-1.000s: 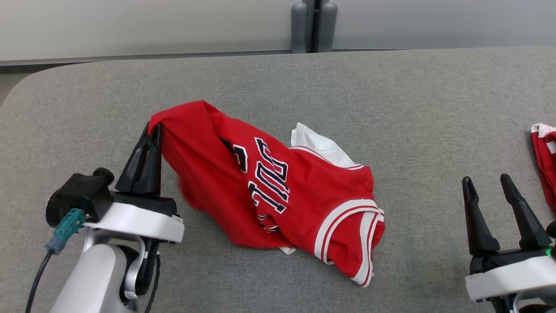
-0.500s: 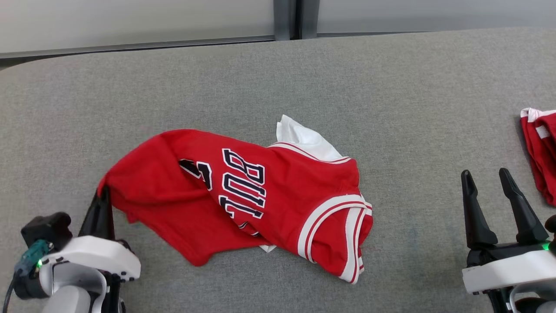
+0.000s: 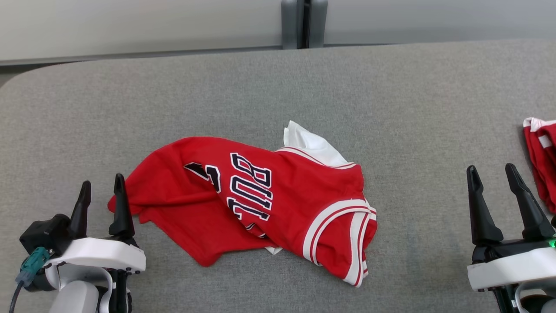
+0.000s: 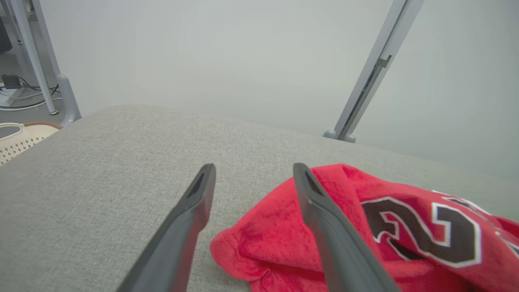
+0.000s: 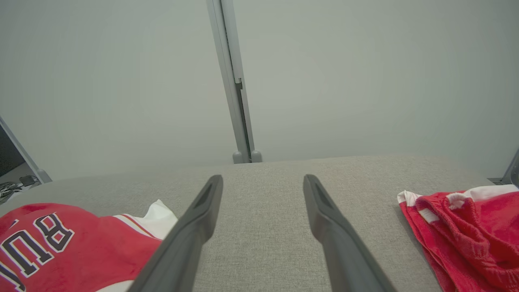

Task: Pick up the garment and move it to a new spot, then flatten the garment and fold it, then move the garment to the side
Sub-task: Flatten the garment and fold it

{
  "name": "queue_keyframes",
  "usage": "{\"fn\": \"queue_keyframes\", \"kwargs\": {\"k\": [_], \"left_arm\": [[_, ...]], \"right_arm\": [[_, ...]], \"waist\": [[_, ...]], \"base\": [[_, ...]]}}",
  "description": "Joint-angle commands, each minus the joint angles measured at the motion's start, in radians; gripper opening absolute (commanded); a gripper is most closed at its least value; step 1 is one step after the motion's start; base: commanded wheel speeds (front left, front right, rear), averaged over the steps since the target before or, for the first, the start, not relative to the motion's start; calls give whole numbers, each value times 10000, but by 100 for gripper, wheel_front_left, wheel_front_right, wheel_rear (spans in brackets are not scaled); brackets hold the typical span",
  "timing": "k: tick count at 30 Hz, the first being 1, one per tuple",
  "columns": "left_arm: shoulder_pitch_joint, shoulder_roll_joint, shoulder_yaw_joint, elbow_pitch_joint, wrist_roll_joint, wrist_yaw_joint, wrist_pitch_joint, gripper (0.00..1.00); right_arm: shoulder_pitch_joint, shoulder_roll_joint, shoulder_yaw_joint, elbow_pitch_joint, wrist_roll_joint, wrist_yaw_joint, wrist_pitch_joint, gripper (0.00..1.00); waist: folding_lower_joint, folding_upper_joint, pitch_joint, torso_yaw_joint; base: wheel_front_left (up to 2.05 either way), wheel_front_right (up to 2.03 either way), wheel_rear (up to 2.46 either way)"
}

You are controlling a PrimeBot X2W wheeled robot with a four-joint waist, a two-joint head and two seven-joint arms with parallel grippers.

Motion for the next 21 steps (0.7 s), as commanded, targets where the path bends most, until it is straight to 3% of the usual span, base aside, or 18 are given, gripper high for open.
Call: {"fn": "queue_keyframes", "kwargs": {"k": [1, 10, 21], "left_arm": [[121, 27, 86, -400, 238, 33, -65, 100], [934, 319, -340, -2380, 1407, 298, 106, 100], [1928, 573, -812, -3394, 1781, 721, 1091, 100]], "right_arm": [[60, -102, -21, -24, -15, 0, 41, 100], [567, -331, 195, -59, -140, 0, 398, 100], [1065, -363, 242, -214, -48, 0, 601, 100]], "waist": [[0, 0, -285, 90], [0, 0, -1213, 152], [0, 0, -1738, 122]], "base": [[0, 0, 0], [0, 0, 0], [0, 0, 0]]}}
